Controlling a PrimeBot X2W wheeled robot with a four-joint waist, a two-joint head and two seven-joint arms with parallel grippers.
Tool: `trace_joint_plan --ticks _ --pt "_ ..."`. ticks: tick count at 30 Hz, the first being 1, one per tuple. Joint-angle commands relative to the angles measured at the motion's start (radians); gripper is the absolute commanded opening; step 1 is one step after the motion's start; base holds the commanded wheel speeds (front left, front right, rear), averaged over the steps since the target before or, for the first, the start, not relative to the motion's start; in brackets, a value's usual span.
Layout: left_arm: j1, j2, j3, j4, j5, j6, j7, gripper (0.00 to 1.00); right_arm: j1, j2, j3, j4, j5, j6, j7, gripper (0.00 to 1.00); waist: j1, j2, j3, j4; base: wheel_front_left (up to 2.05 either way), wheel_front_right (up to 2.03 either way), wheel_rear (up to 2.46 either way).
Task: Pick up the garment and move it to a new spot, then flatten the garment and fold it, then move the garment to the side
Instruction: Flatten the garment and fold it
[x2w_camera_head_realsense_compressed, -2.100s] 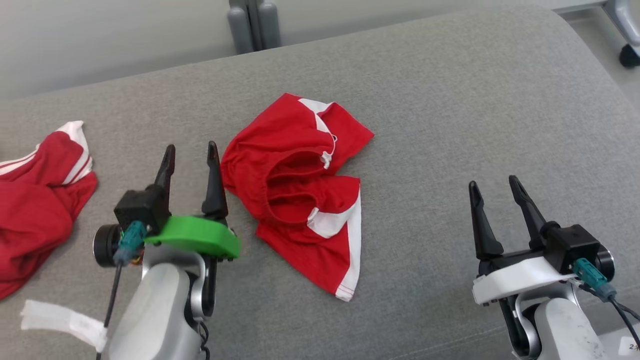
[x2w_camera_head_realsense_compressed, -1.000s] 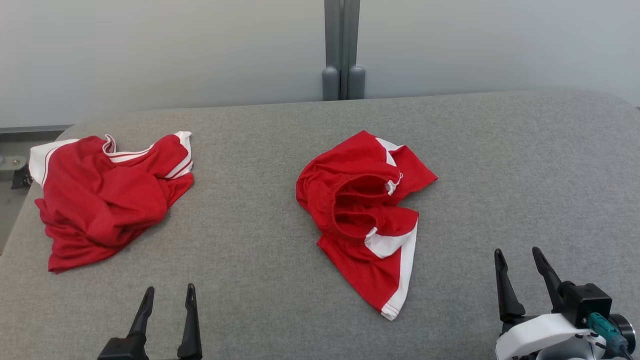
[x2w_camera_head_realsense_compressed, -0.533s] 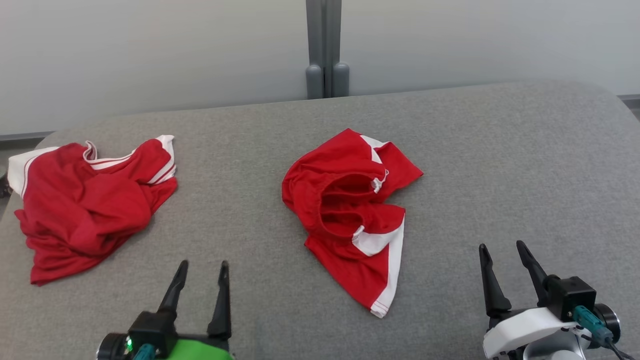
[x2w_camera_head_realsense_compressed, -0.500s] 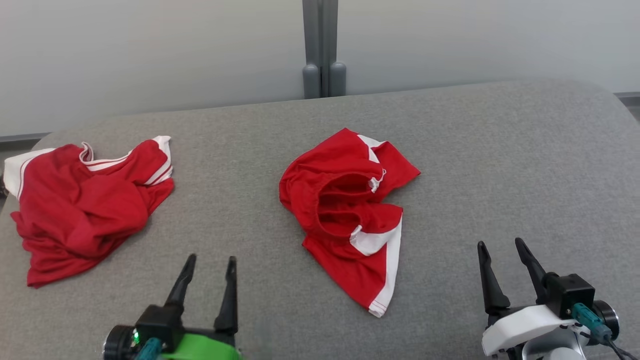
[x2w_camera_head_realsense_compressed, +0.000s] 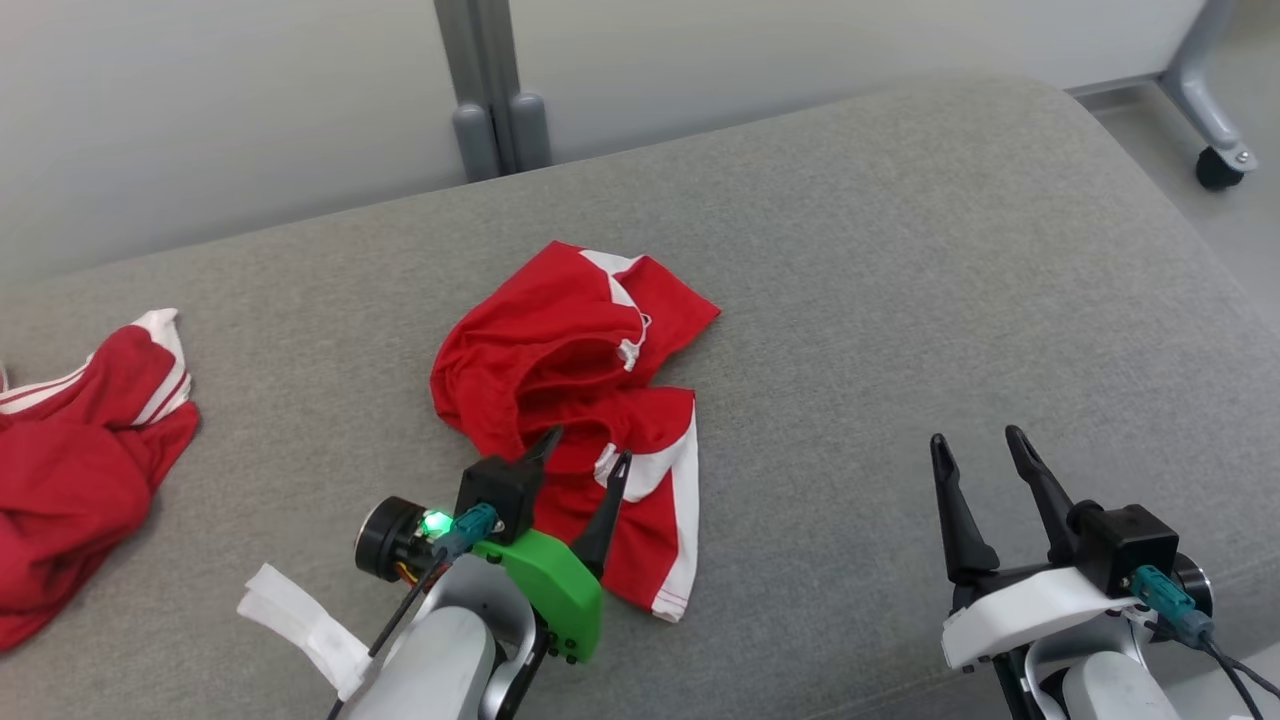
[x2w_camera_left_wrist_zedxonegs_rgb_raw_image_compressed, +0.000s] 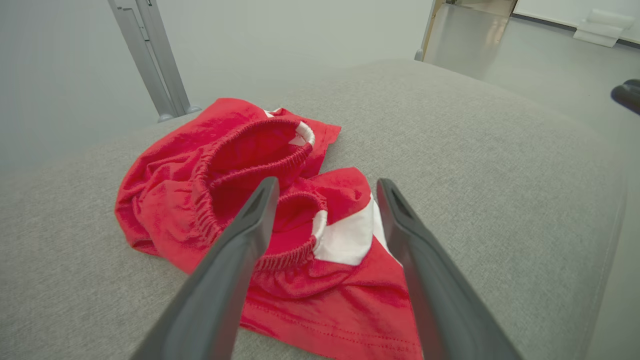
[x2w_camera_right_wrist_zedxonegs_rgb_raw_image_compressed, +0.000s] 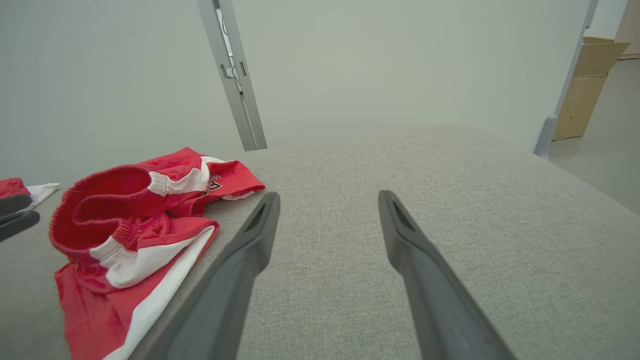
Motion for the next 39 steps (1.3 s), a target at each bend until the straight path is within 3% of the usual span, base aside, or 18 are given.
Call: trace_joint_plan --ticks 1,12,13,14,15,30,39 --pt "-0.02 0.006 -0.007 0.025 -0.012 0.009 0.01 1.0 -0.018 -0.003 -0.001 -0.002 0.012 -0.001 -0.003 1.0 0.0 -0.0001 0.05 -0.07 0.0 0.0 0.0" --pt "-0.095 0.021 -0.007 0.197 -0.009 0.072 0.076 1.0 -0.028 -0.002 -0.012 0.0 0.031 -0.001 -0.003 1.0 0.0 -0.0001 0.077 -0.123 0.0 0.0 0.0" --pt "-0.099 0.022 -0.009 0.207 -0.011 0.071 0.081 0.75 -0.03 -0.002 -0.013 0.0 0.032 -0.001 -0.003 1.0 0.0 -0.0001 0.078 -0.123 0.0 0.0 0.0" --pt "-0.106 0.022 -0.007 0.217 -0.016 0.072 0.09 0.23 -0.031 -0.002 -0.013 -0.001 0.032 -0.001 -0.003 1.0 0.0 -0.0001 0.079 -0.124 0.0 0.0 0.0" --pt "-0.113 0.023 -0.008 0.223 -0.015 0.075 0.091 0.0 -0.032 -0.002 -0.014 -0.001 0.033 -0.001 -0.003 1.0 0.0 -0.0001 0.08 -0.124 0.0 0.0 0.0" --pt "-0.28 0.013 0.047 0.152 -0.085 0.085 0.054 0.0 -0.046 -0.002 -0.001 0.004 0.039 -0.001 -0.003 1.0 0.0 -0.0001 0.078 -0.127 0.0 0.0 0.0" --pt "-0.468 0.01 0.09 0.179 -0.088 0.125 -0.058 0.0 -0.049 -0.003 0.017 0.012 0.034 -0.001 -0.003 1.0 0.0 -0.0001 0.066 -0.171 0.0 0.0 0.0"
